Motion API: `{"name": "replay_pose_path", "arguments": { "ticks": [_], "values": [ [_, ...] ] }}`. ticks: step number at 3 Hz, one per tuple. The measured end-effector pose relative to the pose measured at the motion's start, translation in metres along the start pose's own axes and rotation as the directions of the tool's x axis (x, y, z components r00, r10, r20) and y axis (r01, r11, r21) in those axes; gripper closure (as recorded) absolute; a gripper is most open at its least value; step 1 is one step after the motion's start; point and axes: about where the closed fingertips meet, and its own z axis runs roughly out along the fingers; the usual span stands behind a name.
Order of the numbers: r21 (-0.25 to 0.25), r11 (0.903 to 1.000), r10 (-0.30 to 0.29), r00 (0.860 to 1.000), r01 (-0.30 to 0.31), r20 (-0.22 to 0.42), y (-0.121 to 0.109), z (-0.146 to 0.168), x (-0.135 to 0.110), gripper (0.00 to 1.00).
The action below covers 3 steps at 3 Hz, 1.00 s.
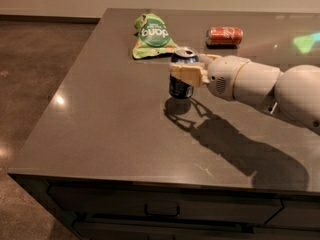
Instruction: Place pepsi can upright
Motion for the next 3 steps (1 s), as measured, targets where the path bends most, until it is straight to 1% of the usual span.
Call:
{"name": "replay_pose_path", "arguments": {
  "ticks": [1, 2, 3],
  "values": [
    [0.015, 0.9996, -0.021, 1.0, 0.022, -0.014, 0.0, 0.002, -0.007, 0.76],
    [0.02, 0.999, -0.04, 0.999, 0.04, -0.032, 0.003, 0.003, -0.013, 0.53],
    [0.019, 0.9972, -0.071, 0.995, 0.072, -0.073, 0.005, 0.004, -0.02, 0.3]
  ]
}}
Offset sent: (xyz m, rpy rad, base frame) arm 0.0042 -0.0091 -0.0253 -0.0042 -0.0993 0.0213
